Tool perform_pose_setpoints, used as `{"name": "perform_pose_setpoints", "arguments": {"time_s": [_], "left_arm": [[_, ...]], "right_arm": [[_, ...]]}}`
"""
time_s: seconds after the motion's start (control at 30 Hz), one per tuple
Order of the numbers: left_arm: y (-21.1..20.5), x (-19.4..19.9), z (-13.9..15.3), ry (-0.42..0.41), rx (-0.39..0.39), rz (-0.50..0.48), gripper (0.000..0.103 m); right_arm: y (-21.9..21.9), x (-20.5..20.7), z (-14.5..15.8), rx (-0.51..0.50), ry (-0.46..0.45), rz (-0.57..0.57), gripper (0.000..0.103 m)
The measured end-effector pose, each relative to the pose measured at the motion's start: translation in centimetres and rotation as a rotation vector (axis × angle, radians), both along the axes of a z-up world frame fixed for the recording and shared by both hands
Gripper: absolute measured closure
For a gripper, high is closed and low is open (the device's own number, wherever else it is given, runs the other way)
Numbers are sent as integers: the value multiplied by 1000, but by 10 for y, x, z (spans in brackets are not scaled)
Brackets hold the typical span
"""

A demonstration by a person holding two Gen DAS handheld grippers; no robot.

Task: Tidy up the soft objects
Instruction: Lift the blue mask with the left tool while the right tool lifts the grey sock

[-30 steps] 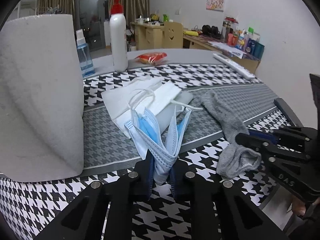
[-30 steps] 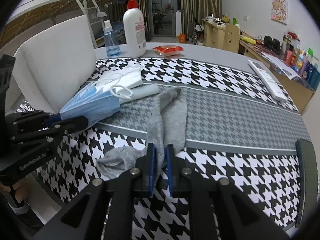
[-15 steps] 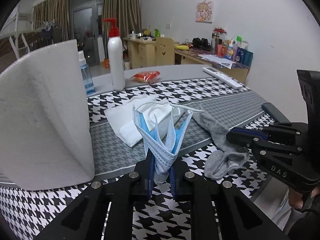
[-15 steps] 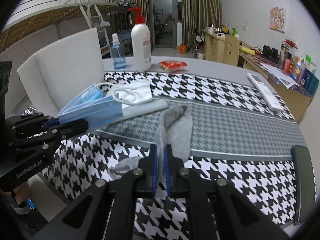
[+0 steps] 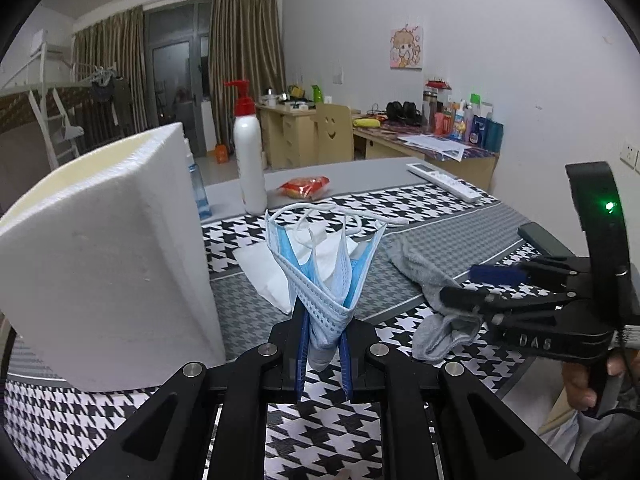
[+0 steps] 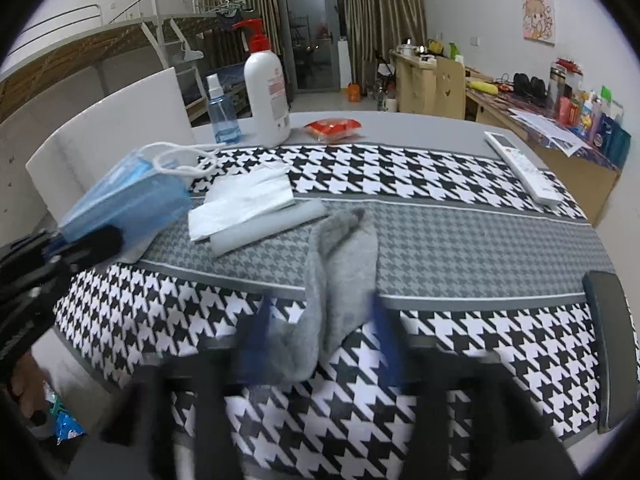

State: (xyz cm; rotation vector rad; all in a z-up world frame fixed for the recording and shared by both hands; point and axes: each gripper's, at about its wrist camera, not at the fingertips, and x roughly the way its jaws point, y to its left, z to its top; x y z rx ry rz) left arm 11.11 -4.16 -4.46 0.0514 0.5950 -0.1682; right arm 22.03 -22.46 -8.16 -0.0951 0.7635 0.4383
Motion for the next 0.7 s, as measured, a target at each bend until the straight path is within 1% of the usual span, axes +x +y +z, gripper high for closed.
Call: {"name": "perform_pose_setpoints", "arguments": {"time_s": [0.07,0.17,0.3,0.37,0.43,0.47,0.5,0.53,0.6,0.7], "left_arm": [[1,-1,0,-3,-2,3,89],[3,-2,-1,-3,-5,2,89],[2,-3,-2,-5,-2,-8,89],[0,-2,-2,-7,-1,-12,89],[1,-2,-2,-7,-1,-17,89],[1,-1,-2,-6,0,-19,89],[1,-1,-2,-6,0,-22,89],[1,-1,-2,-6,-1,-24,89],[3,-1,-2,-9,2,-25,89],[5,0,-1,-10,3,-26,89]], "right_arm": [[2,0,-1,-5,-9,-1,34],[3,7,-7,7,26,-2,34],[3,16,-16,-9,63,-38,34],[2,18,-19,-17,74,-46,38],[4,20,-23,-32,96,-44,53],[6,18,-23,-51,79,-50,57],[7,17,-24,-59,78,-46,67],[7,16,-23,-53,82,-39,80],[6,15,-22,-39,98,-26,84],[7,13,-22,-44,88,-19,86]]}}
